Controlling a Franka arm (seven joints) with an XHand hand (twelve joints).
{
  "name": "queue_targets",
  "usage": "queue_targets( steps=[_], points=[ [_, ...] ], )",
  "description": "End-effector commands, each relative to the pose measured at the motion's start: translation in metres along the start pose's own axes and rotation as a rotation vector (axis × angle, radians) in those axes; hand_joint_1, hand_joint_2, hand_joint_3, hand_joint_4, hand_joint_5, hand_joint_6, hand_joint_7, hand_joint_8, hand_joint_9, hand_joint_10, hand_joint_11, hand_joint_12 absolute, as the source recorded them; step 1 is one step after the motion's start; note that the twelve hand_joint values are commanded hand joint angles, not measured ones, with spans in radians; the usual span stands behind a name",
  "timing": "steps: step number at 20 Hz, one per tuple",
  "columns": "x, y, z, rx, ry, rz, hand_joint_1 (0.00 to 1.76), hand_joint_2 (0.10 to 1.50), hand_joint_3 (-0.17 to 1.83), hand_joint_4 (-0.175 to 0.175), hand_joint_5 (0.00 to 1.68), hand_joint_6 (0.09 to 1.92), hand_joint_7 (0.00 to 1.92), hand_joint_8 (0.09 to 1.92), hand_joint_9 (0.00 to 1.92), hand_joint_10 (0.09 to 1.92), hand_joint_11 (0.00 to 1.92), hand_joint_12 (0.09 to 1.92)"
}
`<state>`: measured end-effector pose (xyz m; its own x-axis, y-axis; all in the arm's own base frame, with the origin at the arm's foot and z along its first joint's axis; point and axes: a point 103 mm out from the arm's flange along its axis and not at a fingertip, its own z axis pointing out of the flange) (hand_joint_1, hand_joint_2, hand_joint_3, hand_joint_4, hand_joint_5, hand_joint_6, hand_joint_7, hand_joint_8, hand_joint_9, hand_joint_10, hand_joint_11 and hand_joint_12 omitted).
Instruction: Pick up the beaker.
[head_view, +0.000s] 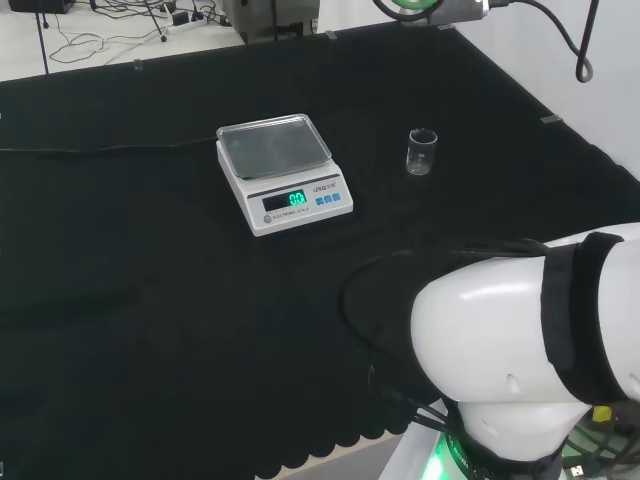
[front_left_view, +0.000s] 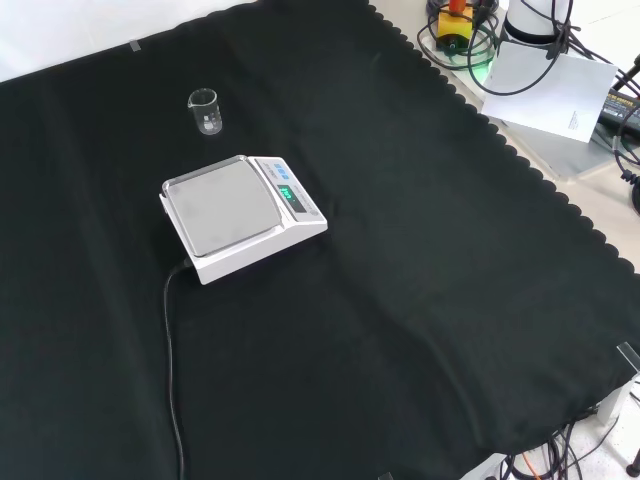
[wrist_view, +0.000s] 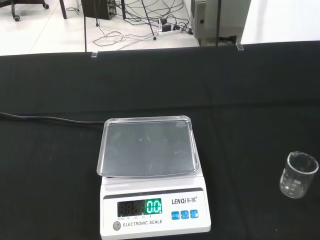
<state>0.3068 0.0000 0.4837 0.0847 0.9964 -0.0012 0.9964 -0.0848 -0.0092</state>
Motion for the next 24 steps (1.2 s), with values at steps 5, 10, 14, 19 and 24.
queue_targets(
  steps=[5, 10, 14, 19, 24],
  points=[
    [-0.015, 0.027, 0.022, 0.034, -0.007, 0.016, 0.71, 0.95, 0.12, 0.041, 0.62, 0.18, 0.57, 0.6, 0.64, 0.65, 0.13, 1.44],
    [-0.025, 0.049, 0.04, 0.057, 0.018, 0.007, 0.71, 0.93, 0.16, 0.041, 0.62, 0.19, 0.58, 0.59, 0.64, 0.64, 0.13, 1.43],
    [-0.029, 0.065, 0.057, 0.088, 0.035, -0.001, 0.71, 0.85, 0.33, 0.04, 0.6, 0.25, 0.58, 0.59, 0.64, 0.64, 0.13, 1.43],
    [-0.035, 0.082, 0.084, 0.118, 0.06, -0.005, 0.71, 0.8, 0.42, 0.039, 0.59, 0.27, 0.58, 0.59, 0.64, 0.64, 0.12, 1.44],
    [-0.044, 0.101, 0.121, 0.156, 0.078, 0.006, 0.71, 0.8, 0.44, 0.038, 0.59, 0.28, 0.58, 0.59, 0.64, 0.64, 0.12, 1.44]
  ],
)
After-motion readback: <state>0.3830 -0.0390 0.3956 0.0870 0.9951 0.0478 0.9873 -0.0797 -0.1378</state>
